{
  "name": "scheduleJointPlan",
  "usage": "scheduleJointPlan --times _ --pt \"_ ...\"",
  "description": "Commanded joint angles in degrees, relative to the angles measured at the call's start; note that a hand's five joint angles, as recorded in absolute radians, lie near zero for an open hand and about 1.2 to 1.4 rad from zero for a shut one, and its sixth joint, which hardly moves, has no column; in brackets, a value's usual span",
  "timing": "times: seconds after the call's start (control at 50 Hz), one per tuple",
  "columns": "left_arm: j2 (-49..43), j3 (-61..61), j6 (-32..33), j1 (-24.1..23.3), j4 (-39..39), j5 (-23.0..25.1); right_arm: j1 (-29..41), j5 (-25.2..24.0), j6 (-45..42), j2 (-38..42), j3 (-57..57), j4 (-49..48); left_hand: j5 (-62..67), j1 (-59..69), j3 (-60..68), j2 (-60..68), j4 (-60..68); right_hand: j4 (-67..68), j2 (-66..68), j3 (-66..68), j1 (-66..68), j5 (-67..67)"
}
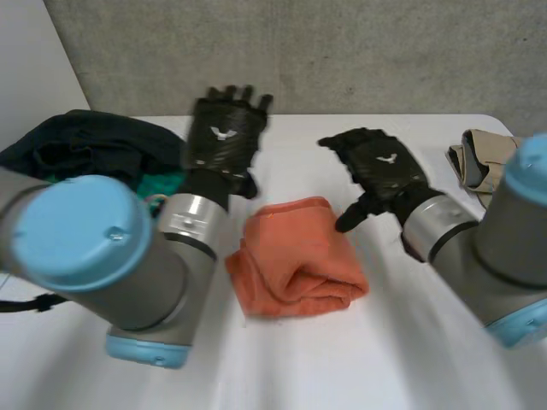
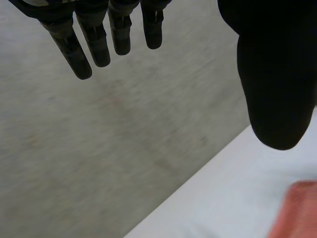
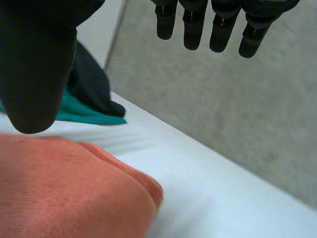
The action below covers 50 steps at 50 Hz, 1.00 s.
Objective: Fold the laundry.
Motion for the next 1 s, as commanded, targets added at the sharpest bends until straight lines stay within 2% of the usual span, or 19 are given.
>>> scheduleJointPlan --times 0.02,0.08,0.16,0.26,0.36,0.44,0.56,0.66,0.74,0.82,0.88,0.9,0.94,1.0 --pt "-12.5 13.5 -4.9 -4.5 -13.7 2.0 -2.7 -0.1 0.4 6.2 -7.4 11.7 -0.8 0.0 -1.5 -0.9 -0.7 -2.0 -2.4 -1.9 -2.9 -2.5" --pt "-16.5 16.9 -6.9 -4.4 -18.7 0.9 -2.7 -0.2 0.3 10.0 -10.5 13.6 -0.5 0.3 -1.1 -0.6 -0.3 -2.0 -2.4 -1.9 -2.9 -2.5" --pt "-20.6 18.9 -8.6 -4.3 -25.1 -3.7 -2.6 -0.8 0.1 13.9 -13.0 15.1 -0.1 0.6 -0.8 -0.2 0.0 -2.0 -2.4 -1.9 -2.9 -2.5" --pt "-21.4 17.6 -8.1 -4.4 -26.7 -8.5 -2.2 -1.3 -0.5 17.8 -15.3 17.7 -0.3 0.5 -1.0 -0.4 -0.2 -2.0 -2.4 -1.9 -2.9 -2.5" --pt "-21.5 14.5 -6.1 -4.0 -27.9 -9.5 -0.9 -1.4 -4.2 22.5 -17.8 19.8 -0.1 0.6 -0.8 -0.2 0.0 -2.0 -2.4 -1.9 -2.9 -2.5" --pt "-21.3 12.8 -2.7 -3.4 -28.0 -9.4 0.6 -0.1 -11.1 24.6 -18.9 20.1 -0.1 0.6 -0.8 -0.2 0.0 -2.0 -2.4 -1.9 -2.9 -2.5" --pt "-19.4 12.8 -1.4 -2.8 -27.8 -9.2 2.0 3.2 -17.2 22.9 -19.0 20.0 -1.0 -0.2 -1.6 -1.1 -0.9 -2.0 -2.4 -1.9 -2.9 -2.5" --pt "-14.0 14.0 -1.6 -2.7 -26.3 -8.4 2.9 5.8 -17.9 15.8 -16.6 17.8 -1.3 -0.5 -2.0 -1.4 -1.2 -2.0 -2.4 -1.9 -2.9 -2.5" --pt "-10.0 14.9 -1.6 -2.7 -24.3 -4.1 4.8 6.0 -18.5 12.0 -12.8 13.7 -1.0 -0.2 -1.6 -1.1 -0.9 -2.0 -2.4 -1.9 -2.9 -2.5" --pt "-5.1 15.3 -1.8 -0.6 -23.5 5.4 7.6 6.2 -23.2 6.6 -4.2 7.0 -1.1 -0.4 -1.8 -1.2 -1.0 -2.0 -2.4 -1.9 -2.9 -2.5" --pt "-3.9 15.8 -1.9 0.3 -23.8 10.2 8.6 6.4 -26.7 4.6 2.3 4.6 -0.6 0.1 -1.3 -0.7 -0.5 -2.0 -2.4 -1.9 -2.9 -2.5" --pt "-3.5 16.3 -2.2 0.7 -24.1 13.7 8.8 6.3 -27.3 4.6 3.9 4.3 -0.5 0.3 -1.1 -0.6 -0.3 -2.0 -2.4 -1.9 -2.9 -2.5" --pt "-3.4 16.6 -2.7 0.9 -24.3 17.4 9.2 6.1 -27.8 4.6 8.0 3.3 -0.6 0.1 -1.3 -0.7 -0.5 -2.0 -2.4 -1.9 -2.9 -2.5" --pt "-3.4 17.3 -4.1 1.2 -26.5 25.4 10.3 6.1 -27.6 5.2 12.0 -1.0 -0.5 0.3 -1.1 -0.5 -0.3 -2.0 -2.4 -1.9 -2.9 -2.5"
